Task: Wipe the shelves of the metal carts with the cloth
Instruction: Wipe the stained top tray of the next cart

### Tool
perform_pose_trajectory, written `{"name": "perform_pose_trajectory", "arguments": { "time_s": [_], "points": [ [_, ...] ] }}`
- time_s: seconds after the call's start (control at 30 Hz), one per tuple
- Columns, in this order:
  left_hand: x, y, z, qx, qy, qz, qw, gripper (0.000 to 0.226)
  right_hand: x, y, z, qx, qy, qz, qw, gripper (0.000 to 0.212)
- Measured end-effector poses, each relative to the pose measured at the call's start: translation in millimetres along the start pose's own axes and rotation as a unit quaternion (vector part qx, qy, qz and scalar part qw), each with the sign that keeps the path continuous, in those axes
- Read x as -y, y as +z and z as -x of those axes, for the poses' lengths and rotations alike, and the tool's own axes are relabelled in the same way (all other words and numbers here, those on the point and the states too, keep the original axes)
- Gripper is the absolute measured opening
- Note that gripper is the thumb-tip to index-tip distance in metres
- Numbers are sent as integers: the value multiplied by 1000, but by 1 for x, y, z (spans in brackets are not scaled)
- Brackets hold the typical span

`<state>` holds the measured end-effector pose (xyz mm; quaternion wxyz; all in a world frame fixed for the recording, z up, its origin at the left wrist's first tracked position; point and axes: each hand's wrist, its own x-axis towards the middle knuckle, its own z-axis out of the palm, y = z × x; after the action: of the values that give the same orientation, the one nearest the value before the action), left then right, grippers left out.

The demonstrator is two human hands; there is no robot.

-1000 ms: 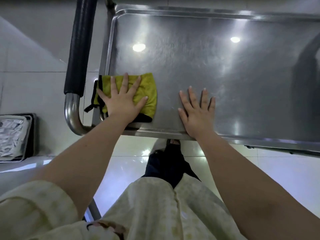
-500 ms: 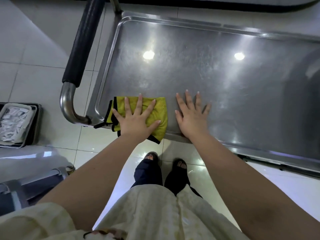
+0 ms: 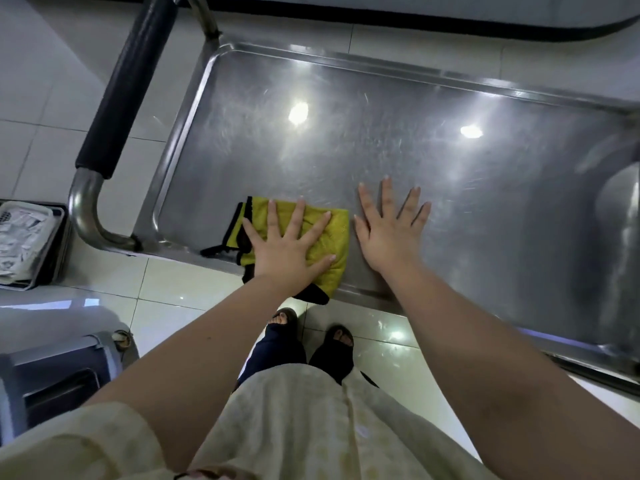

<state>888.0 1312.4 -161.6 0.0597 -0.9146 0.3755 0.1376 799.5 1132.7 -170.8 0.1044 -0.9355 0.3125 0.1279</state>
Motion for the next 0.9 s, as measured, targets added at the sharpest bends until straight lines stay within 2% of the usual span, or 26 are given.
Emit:
{"name": "perform_pose_trajectory", "arguments": {
  "time_s": [0.2, 0.27, 0.4, 0.7, 0.9],
  "points": [
    [-33, 3, -5, -37, 17, 17, 999, 74, -2, -12, -13, -45, 16, -70, 996, 54],
    [-31, 3, -7, -47, 23, 23, 998, 75, -9, -20, -36, -67, 18, -66, 995, 53],
    [-31, -4, -29, -36, 41, 30, 998, 75, -26, -22, -69, -60, 46, -28, 997, 56],
    [-37, -59, -200, 6, 77, 39, 996, 69, -28, -15, -69, -107, 43, -43, 992, 54],
    [-72, -92, -291, 34, 51, 54, 997, 70, -28, -8, -72, -117, 52, -35, 991, 54]
  ]
}}
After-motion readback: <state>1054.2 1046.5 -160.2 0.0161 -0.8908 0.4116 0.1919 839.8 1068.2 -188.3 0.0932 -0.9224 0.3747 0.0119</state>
